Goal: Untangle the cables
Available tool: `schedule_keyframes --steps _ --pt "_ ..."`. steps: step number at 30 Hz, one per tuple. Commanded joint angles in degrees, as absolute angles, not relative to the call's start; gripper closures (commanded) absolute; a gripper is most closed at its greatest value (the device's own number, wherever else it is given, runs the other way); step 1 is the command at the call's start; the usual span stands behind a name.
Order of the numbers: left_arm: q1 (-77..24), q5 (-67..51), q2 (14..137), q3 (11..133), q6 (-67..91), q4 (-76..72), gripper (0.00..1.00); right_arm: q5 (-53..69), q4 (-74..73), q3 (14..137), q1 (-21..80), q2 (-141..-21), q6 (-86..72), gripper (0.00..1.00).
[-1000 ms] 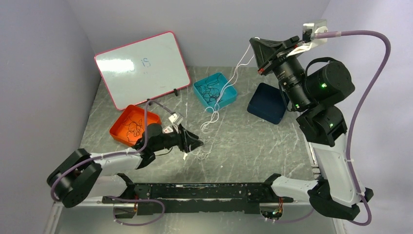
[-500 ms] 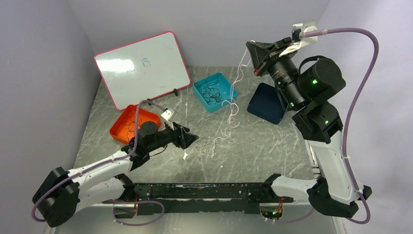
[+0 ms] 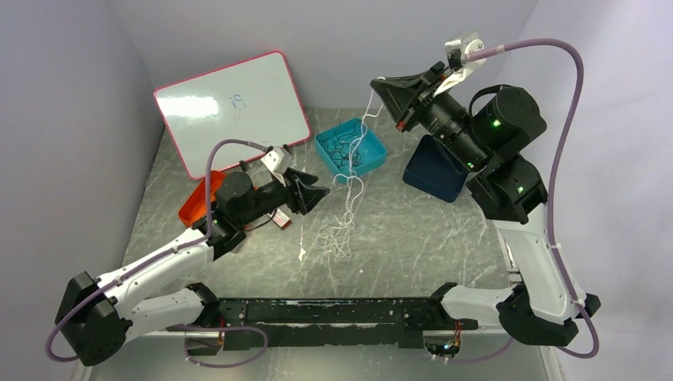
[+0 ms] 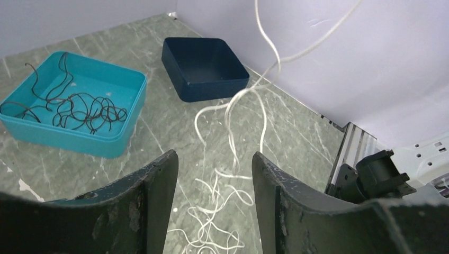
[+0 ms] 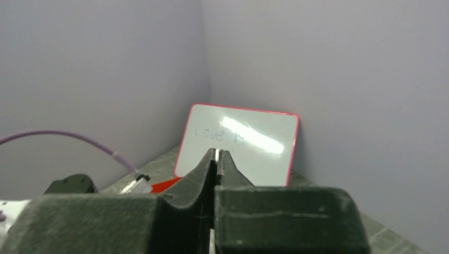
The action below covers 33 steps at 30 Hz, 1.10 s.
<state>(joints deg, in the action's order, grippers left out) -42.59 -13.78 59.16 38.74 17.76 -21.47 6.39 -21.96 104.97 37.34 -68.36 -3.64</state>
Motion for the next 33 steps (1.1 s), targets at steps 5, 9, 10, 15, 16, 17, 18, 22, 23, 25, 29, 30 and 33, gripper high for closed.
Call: schedule_keyframes --steps 5,9,10,15,16,17,18,22,23,25,29,30,33 --pt "-42.8 -17.2 62.1 42.6 16.5 -23.6 0.44 11.4 -17.2 102.5 37.3 -66.9 -8.2 1.0" --pt "-42.7 -18.6 62.3 40.4 19.7 -27.8 0.46 2.4 -12.4 98.1 37.3 -65.6 -13.3 1.0" --pt "-42.8 -19.2 62.0 40.0 20.3 -28.3 0.46 -0.3 -13.1 98.2 37.3 -66.1 -14.0 1.0" --pt "-42.9 -23.0 61.5 39.9 22.9 -30.2 0.42 -5.4 -17.6 102.1 37.3 -70.5 -14.4 1.0" --pt "-42.9 -24.4 61.8 40.4 22.9 -30.7 0.41 -5.4 -17.7 102.3 37.3 -71.0 -14.5 1.0" --pt "-42.9 -26.0 62.4 41.1 22.6 -30.7 0.41 -5.4 -17.9 102.6 37.3 -71.5 -14.5 1.0" --pt "-42.9 -27.9 63.3 41.8 22.1 -30.7 0.41 -5.4 -18.0 102.9 37.3 -71.9 -14.6 1.0" --pt "-42.9 -36.4 67.3 43.8 21.8 -33.9 0.41 -5.6 -18.6 104.2 37.3 -73.0 -15.2 1.0" --pt "-42.9 -37.8 68.2 43.9 22.0 -35.3 0.4 -5.1 -18.6 104.3 37.3 -73.1 -15.3 1.0" --pt "-42.9 -39.8 69.7 43.6 22.3 -37.8 0.39 -4.5 -18.5 104.5 37.3 -73.3 -15.4 1.0" --pt "-42.9 -43.5 72.8 44.4 22.2 -41.1 0.38 -2.6 -17.7 103.6 37.3 -72.6 -15.1 1.0" --pt "-42.9 -44.1 73.6 45.0 21.7 -41.1 0.37 -2.2 -17.4 103.1 37.3 -72.3 -15.0 1.0" --pt "-43.3 -42.3 75.5 46.3 18.1 -38.0 0.37 -2.1 -16.7 102.2 37.3 -71.7 -15.0 1.0"
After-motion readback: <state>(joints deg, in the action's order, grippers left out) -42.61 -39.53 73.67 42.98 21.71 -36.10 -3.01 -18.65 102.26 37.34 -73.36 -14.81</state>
